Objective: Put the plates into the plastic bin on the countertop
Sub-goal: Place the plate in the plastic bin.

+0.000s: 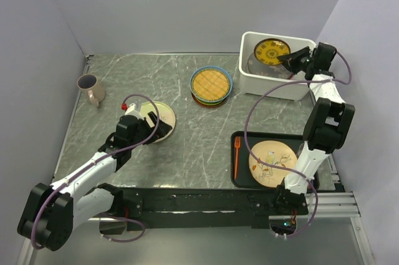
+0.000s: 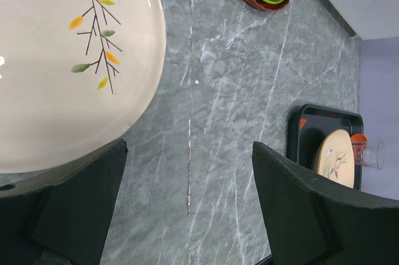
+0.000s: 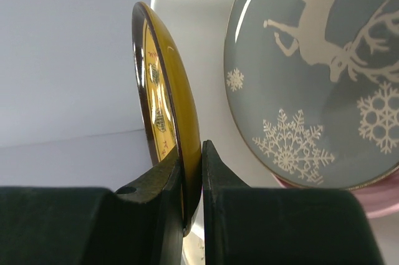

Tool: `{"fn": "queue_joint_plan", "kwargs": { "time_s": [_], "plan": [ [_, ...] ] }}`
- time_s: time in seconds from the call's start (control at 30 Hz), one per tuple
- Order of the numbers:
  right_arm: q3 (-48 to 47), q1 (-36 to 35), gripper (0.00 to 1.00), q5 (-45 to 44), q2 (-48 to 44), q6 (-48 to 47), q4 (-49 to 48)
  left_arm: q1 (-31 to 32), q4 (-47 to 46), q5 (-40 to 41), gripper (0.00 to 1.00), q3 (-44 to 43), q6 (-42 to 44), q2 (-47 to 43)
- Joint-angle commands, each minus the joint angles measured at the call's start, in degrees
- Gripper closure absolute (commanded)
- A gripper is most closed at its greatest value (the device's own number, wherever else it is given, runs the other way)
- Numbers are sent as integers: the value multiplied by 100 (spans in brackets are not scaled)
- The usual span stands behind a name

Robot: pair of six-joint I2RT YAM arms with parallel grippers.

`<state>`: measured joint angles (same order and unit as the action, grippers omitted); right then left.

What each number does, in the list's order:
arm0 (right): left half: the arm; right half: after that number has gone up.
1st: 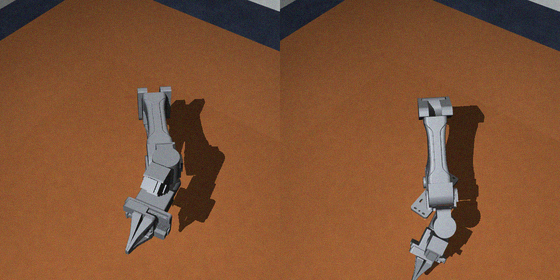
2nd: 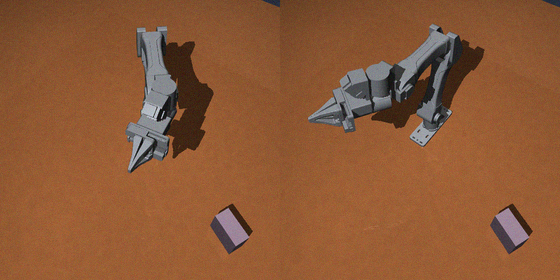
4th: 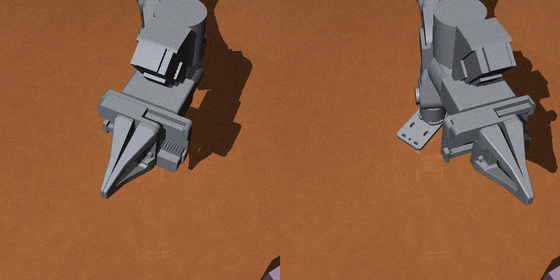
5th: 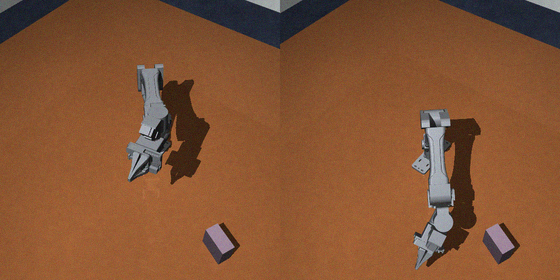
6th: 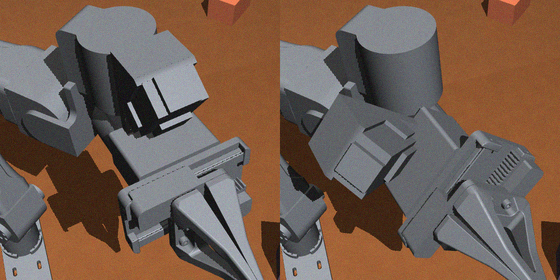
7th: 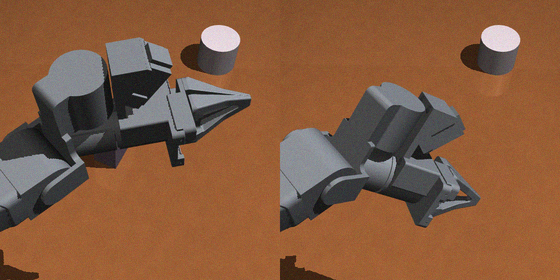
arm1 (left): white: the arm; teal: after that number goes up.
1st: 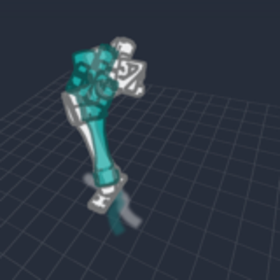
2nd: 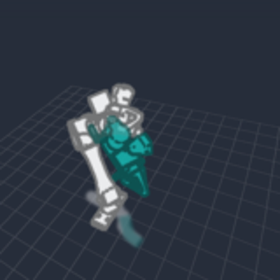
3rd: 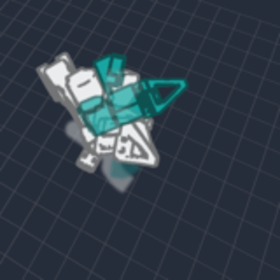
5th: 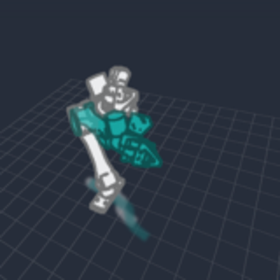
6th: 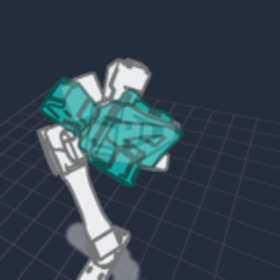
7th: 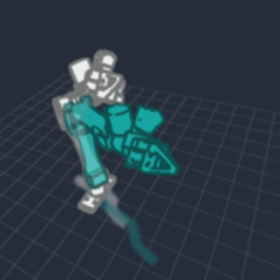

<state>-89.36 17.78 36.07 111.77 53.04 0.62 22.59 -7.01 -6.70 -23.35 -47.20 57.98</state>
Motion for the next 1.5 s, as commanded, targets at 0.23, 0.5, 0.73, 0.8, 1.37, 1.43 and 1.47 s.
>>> {"fn": "queue_joint_plan", "kwargs": {
  "time_s": [0.23, 0.5, 0.73, 0.8, 1.37, 1.43, 1.47],
  "plan": [
    [-495, 41, 84, -303, 232, -417, 281, 26, -135, -33, 14, -81, 123, 30],
    [-538, 41, 79, -355, 451, -575, 438, 26, -196, -121, 14, -161, 97, 144],
    [-908, 41, 71, -513, 750, -891, 1010, 26, -126, -121, 14, -170, 97, 82],
    [-899, 41, 69, -549, 768, -918, 1045, 26, -108, -95, 14, -169, 88, 47],
    [-477, -46, 0, -1708, -190, -1471, 1493, 26, 6, 28, 13, -222, -61, -41],
    [-407, -125, 0, -2112, -444, -1524, 1467, 26, 59, 116, 13, -231, -88, -76],
    [-328, -152, 0, -2226, -541, -1585, 1458, 26, 94, 151, 13, -240, -88, -85]
  ]
}}
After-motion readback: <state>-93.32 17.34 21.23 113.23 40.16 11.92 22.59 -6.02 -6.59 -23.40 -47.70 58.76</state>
